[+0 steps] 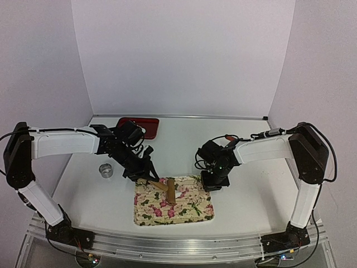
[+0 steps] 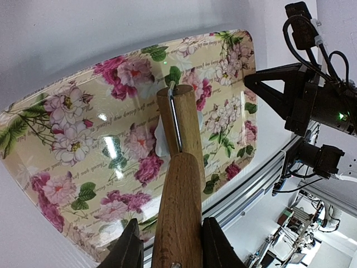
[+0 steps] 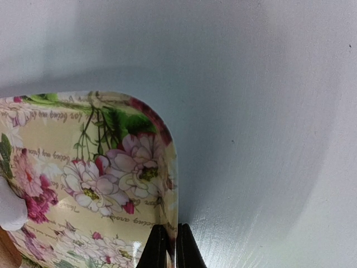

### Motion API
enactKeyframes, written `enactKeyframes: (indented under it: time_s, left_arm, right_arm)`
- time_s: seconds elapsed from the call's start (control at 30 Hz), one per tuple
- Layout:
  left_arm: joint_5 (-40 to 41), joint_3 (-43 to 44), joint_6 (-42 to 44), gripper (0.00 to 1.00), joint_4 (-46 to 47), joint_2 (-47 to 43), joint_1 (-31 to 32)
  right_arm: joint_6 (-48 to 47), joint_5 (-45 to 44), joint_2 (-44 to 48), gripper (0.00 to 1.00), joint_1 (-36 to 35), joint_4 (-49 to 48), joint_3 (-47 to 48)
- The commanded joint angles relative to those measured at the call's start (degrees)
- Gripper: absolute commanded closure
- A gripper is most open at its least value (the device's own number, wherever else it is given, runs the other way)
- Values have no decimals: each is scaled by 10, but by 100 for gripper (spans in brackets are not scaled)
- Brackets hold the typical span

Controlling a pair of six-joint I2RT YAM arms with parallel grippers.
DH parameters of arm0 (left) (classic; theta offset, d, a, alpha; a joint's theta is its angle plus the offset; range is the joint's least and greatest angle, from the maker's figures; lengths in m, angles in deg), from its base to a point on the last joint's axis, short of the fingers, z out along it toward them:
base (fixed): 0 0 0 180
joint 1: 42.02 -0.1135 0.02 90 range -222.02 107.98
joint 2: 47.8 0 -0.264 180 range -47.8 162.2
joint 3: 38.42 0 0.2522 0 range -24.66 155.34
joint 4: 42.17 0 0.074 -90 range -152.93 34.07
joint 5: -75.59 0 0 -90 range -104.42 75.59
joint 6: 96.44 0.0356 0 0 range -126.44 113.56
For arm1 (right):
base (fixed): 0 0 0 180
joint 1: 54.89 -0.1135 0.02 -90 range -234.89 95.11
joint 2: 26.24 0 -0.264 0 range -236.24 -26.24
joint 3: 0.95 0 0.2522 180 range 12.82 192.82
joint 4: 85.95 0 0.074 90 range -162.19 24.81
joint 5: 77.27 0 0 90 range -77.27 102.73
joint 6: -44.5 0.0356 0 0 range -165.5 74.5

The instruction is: Roll out the dumpling wrappers from the dough

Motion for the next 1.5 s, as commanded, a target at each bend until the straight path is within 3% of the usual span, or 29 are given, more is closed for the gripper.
enactKeyframes:
  time_s: [0.0, 0.83, 1.2, 1.47]
  left_arm:
    - [40, 13, -11, 100, 5, 26, 14]
    - [72, 46, 6, 100, -9, 79, 37]
    - [73, 114, -12, 100, -53, 15, 36]
    - [84, 117, -31, 100, -99, -32, 31]
  right_arm:
    - [4, -34, -15, 100, -12, 15, 8]
    - [6, -50, -16, 100, -13, 17, 11]
    - [8, -52, -16, 100, -13, 22, 11]
    - [6, -49, -21, 100, -13, 24, 17]
